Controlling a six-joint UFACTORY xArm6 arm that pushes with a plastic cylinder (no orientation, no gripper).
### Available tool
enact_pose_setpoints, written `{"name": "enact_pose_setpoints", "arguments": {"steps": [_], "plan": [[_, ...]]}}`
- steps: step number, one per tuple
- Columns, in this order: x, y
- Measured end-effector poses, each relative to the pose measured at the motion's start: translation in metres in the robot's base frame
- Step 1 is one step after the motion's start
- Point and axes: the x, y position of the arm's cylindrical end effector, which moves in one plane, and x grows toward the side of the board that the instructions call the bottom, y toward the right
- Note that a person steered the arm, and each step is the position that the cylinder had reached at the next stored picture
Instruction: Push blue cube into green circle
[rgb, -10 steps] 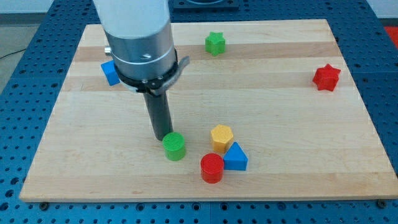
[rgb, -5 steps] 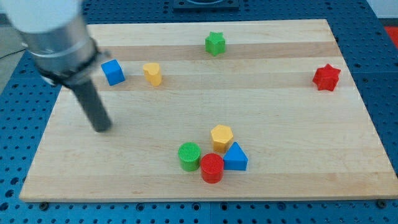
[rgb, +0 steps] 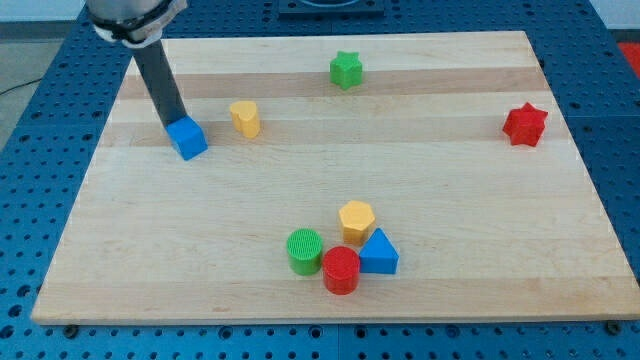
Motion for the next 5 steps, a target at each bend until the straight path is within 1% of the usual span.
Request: {"name": "enact_pose_setpoints", "arguments": {"steps": [1,3,4,5], "plan": [[0.034,0.02],[0.077,0.096],[0.107,0.119],[0.12,0.116]]}}
